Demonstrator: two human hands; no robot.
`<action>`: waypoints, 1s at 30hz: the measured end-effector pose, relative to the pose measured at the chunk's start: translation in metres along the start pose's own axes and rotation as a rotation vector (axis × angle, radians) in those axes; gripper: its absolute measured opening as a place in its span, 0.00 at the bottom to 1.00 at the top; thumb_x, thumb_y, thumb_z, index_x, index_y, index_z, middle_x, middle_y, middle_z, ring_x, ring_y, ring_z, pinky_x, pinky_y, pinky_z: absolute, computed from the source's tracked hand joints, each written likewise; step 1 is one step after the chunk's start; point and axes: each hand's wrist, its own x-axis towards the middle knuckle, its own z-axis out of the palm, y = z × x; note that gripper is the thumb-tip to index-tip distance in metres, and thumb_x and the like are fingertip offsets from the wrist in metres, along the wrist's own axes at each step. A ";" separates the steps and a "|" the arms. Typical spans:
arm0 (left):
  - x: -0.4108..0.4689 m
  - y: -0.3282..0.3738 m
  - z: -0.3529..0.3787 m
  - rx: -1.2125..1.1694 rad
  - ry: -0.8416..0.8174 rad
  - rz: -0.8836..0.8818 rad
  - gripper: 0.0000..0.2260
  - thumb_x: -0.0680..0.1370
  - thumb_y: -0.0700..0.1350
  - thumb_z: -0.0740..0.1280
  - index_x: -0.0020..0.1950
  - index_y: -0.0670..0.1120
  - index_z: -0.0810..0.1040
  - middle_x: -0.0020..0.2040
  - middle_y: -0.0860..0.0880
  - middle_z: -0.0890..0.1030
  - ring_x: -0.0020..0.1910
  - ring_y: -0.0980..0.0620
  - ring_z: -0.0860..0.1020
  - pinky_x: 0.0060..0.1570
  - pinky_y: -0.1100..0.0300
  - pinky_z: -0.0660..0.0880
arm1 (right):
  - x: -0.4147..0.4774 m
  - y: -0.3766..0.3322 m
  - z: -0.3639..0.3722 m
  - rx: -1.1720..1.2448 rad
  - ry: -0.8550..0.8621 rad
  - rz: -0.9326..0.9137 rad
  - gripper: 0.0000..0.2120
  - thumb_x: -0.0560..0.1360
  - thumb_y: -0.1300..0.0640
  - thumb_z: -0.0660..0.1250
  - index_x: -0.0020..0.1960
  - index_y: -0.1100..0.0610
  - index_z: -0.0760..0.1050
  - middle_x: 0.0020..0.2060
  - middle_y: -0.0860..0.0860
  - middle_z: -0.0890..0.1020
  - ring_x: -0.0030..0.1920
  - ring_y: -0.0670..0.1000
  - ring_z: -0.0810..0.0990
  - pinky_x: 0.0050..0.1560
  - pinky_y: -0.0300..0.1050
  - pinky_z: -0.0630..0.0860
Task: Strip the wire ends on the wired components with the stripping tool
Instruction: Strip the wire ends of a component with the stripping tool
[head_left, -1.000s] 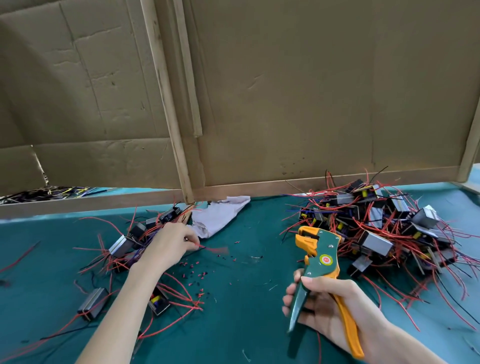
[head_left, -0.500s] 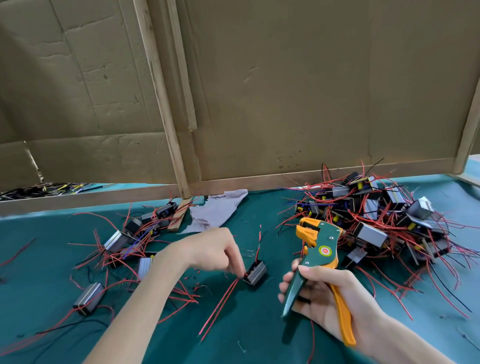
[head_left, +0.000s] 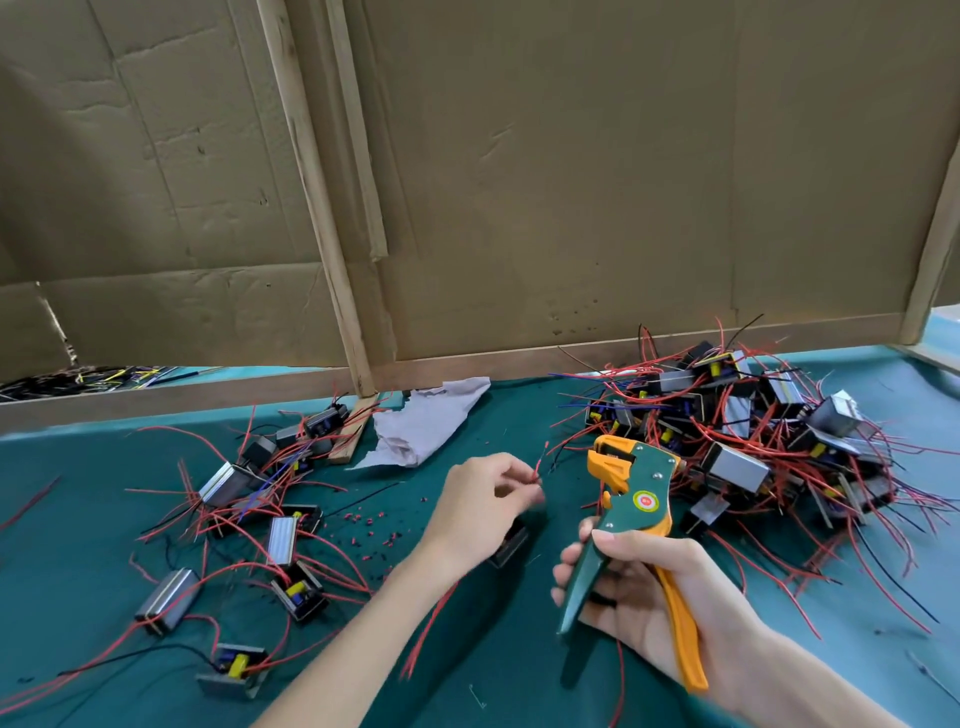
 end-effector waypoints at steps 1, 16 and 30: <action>0.000 0.001 -0.002 -0.090 0.013 0.012 0.05 0.75 0.39 0.71 0.44 0.50 0.81 0.41 0.52 0.85 0.42 0.57 0.83 0.48 0.65 0.75 | 0.000 0.000 0.000 -0.003 -0.005 0.000 0.10 0.59 0.67 0.73 0.41 0.66 0.81 0.40 0.65 0.80 0.39 0.64 0.82 0.40 0.57 0.81; -0.010 0.051 -0.043 -0.367 0.056 0.211 0.06 0.74 0.40 0.71 0.39 0.48 0.83 0.30 0.58 0.79 0.29 0.62 0.73 0.34 0.72 0.69 | -0.007 -0.017 0.001 -0.377 -0.240 -0.109 0.17 0.59 0.61 0.81 0.44 0.63 0.80 0.39 0.66 0.79 0.40 0.65 0.81 0.45 0.58 0.79; -0.016 0.058 -0.048 -0.301 -0.069 0.202 0.07 0.73 0.41 0.72 0.36 0.49 0.82 0.31 0.58 0.78 0.30 0.63 0.72 0.33 0.73 0.68 | -0.015 -0.020 0.006 -0.514 -0.295 -0.108 0.10 0.62 0.63 0.75 0.42 0.63 0.80 0.38 0.66 0.79 0.38 0.64 0.82 0.45 0.58 0.79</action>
